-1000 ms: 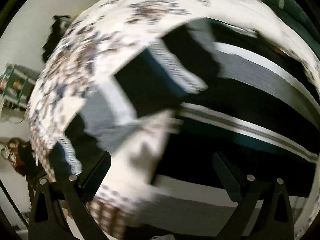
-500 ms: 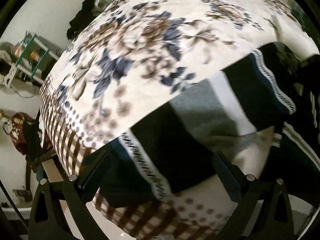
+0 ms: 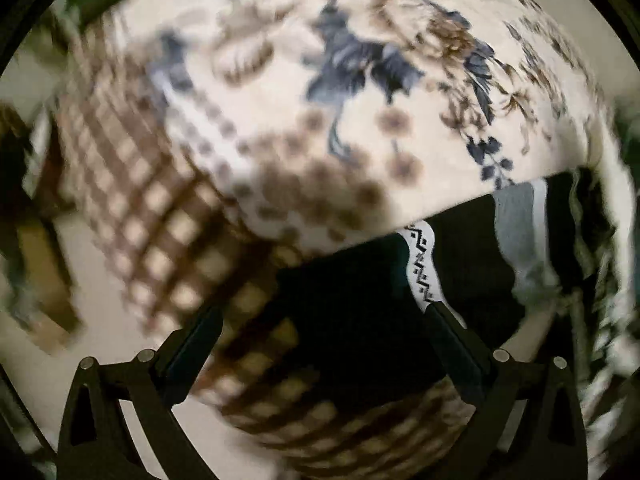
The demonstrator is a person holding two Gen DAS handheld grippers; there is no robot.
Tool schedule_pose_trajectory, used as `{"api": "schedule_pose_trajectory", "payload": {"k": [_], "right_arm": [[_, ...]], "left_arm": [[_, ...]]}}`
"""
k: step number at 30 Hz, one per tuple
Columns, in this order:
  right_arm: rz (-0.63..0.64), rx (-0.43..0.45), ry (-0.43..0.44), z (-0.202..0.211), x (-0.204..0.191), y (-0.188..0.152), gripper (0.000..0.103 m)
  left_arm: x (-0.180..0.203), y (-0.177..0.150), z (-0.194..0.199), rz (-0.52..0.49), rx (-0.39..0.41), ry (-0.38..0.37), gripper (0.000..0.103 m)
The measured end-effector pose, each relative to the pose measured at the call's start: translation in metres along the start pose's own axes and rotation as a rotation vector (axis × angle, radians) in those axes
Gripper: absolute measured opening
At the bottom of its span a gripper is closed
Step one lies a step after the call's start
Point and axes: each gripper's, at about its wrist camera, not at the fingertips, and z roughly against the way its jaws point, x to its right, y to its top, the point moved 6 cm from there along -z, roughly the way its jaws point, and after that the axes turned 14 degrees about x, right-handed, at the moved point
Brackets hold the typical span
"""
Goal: Fold small clothes
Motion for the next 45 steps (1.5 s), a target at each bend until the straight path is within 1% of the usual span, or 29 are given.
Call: {"api": "schedule_pose_trajectory", "payload": {"k": [1,2,3,4,5,6,7,8,10,12,14,16,19,22,23,24,25,26,27,29,31,32,34,38,40,42,43,44,45], "right_arm": [[-0.002,-0.013,-0.024,-0.002,0.009,-0.009,0.066],[-0.004,-0.021,-0.041,-0.011,0.009,-0.015,0.066],[-0.008,-0.027,-0.054,-0.012,0.012,-0.020,0.066],[-0.015,-0.034,-0.063,-0.013,0.016,-0.026,0.066],[-0.019,-0.043,-0.067,-0.015,0.016,-0.033,0.066],[-0.019,-0.049,-0.062,-0.015,0.014,-0.038,0.066],[-0.013,-0.054,-0.051,-0.016,0.009,-0.042,0.066],[0.001,-0.056,-0.043,-0.017,0.003,-0.046,0.066],[0.049,-0.044,-0.034,-0.017,-0.014,-0.049,0.066],[0.095,-0.031,-0.030,-0.020,-0.034,-0.049,0.066],[0.138,-0.008,-0.040,-0.024,-0.053,-0.043,0.066],[0.143,0.008,-0.034,-0.029,-0.069,-0.037,0.066],[0.123,0.035,-0.023,-0.038,-0.091,-0.026,0.066],[0.151,0.068,-0.062,-0.049,-0.111,-0.017,0.066],[0.160,0.075,-0.082,-0.052,-0.115,-0.015,0.066],[0.169,0.085,-0.110,-0.055,-0.119,-0.012,0.066],[0.179,0.096,-0.150,-0.056,-0.121,-0.010,0.070],[0.186,0.109,-0.178,-0.056,-0.122,-0.008,0.078],[0.195,0.126,-0.205,-0.055,-0.121,-0.005,0.080],[0.222,0.147,-0.238,-0.051,-0.116,0.000,0.089],[0.243,0.146,-0.248,-0.048,-0.110,0.002,0.095],[0.243,0.139,-0.249,-0.046,-0.105,0.003,0.096],[0.230,0.119,-0.249,-0.044,-0.096,0.002,0.096],[0.197,0.071,-0.239,-0.043,-0.078,-0.004,0.096],[0.200,0.059,-0.250,-0.041,-0.071,-0.009,0.096],[0.197,0.053,-0.257,-0.040,-0.066,-0.012,0.096],[0.193,0.048,-0.260,-0.040,-0.063,-0.013,0.096],[0.189,0.042,-0.262,-0.040,-0.061,-0.014,0.096],[0.183,0.035,-0.261,-0.041,-0.060,-0.015,0.096]], "left_arm": [[0.001,-0.001,-0.005,0.027,-0.008,-0.032,0.101],[0.003,-0.004,-0.015,0.046,-0.013,-0.046,0.091],[0.004,-0.004,-0.021,0.038,-0.012,-0.016,0.086],[0.005,-0.003,-0.025,0.030,0.002,-0.002,0.071],[0.005,-0.001,-0.027,0.026,0.021,0.015,0.053],[0.004,0.003,-0.027,0.028,0.040,0.036,0.043],[0.005,0.006,-0.025,0.036,0.049,0.032,0.021],[0.008,0.012,-0.018,0.047,0.065,0.003,0.009],[0.015,0.031,0.001,0.065,0.115,-0.060,0.008],[0.024,0.065,0.026,0.072,0.188,-0.119,0.008],[0.029,0.099,0.044,0.070,0.259,-0.141,0.008],[0.029,0.139,0.060,0.078,0.330,-0.167,0.008],[0.027,0.188,0.064,0.089,0.402,-0.176,0.008],[0.027,0.213,0.041,0.093,0.396,-0.179,0.009],[0.026,0.215,0.029,0.094,0.378,-0.177,0.012],[0.021,0.217,0.018,0.102,0.353,-0.168,0.012],[0.016,0.214,0.012,0.117,0.329,-0.163,0.015],[0.010,0.209,0.008,0.146,0.300,-0.163,0.018],[0.003,0.203,0.005,0.188,0.275,-0.170,0.022],[-0.015,0.188,0.009,0.267,0.264,-0.151,0.050],[-0.032,0.170,0.017,0.364,0.280,-0.164,0.067],[-0.040,0.159,0.020,0.425,0.276,-0.178,0.067],[-0.046,0.140,0.016,0.485,0.238,-0.199,0.067],[-0.048,0.129,-0.002,0.481,0.217,-0.172,0.067],[-0.042,0.134,-0.017,0.470,0.204,-0.198,0.067],[-0.035,0.140,-0.022,0.430,0.229,-0.208,0.064],[-0.033,0.142,-0.021,0.415,0.240,-0.214,0.050],[-0.029,0.142,-0.018,0.395,0.245,-0.245,0.008],[-0.025,0.142,-0.016,0.372,0.238,-0.265,0.003]]}}
